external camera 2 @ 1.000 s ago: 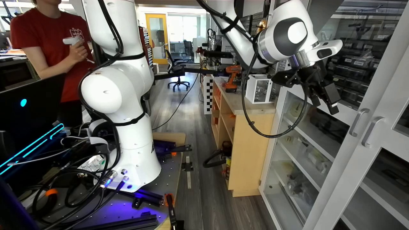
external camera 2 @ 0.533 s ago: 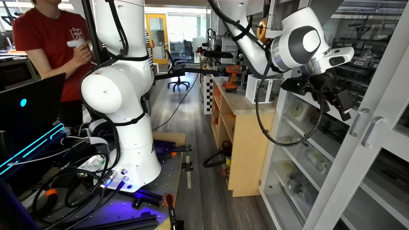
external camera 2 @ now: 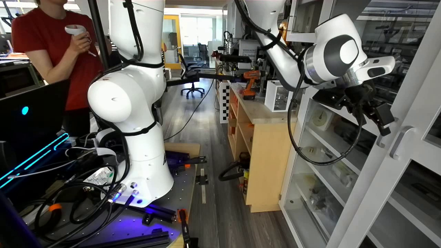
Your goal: Open the right cabinet door
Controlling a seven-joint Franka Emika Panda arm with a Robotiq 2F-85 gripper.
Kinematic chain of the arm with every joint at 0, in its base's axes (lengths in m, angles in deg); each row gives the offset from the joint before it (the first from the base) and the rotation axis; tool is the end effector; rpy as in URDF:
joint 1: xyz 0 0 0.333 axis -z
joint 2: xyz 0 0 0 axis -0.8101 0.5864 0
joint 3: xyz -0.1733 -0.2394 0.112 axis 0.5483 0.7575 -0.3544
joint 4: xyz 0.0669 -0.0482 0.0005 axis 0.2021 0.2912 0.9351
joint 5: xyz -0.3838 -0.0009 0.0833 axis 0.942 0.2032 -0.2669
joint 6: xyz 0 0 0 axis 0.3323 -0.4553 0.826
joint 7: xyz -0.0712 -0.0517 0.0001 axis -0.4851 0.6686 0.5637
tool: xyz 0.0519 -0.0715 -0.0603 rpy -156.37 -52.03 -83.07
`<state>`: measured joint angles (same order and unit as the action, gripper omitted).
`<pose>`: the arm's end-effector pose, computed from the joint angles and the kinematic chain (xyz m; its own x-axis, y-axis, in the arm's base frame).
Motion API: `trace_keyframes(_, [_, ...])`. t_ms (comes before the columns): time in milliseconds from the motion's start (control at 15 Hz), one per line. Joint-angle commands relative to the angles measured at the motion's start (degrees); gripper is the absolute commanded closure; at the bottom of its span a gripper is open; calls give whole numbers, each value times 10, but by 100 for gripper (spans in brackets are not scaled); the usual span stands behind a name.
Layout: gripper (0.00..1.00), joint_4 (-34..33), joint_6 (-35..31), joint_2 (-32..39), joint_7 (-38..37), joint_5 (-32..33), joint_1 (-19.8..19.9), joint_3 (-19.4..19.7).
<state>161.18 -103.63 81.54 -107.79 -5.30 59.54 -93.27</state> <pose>0.6066 0.0173 0.3676 0.8208 0.0269 0.5706 -0.0738 -0.9855 0.1526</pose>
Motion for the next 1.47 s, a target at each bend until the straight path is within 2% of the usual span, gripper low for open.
trace_keyframes(0, [0,-1,0,1,0,0,0,0])
trace_keyframes(733, [0,-29,-13,38,-7,30,-1,26])
trace_keyframes(1400, [0,-75,-100,99,16,22,7,44])
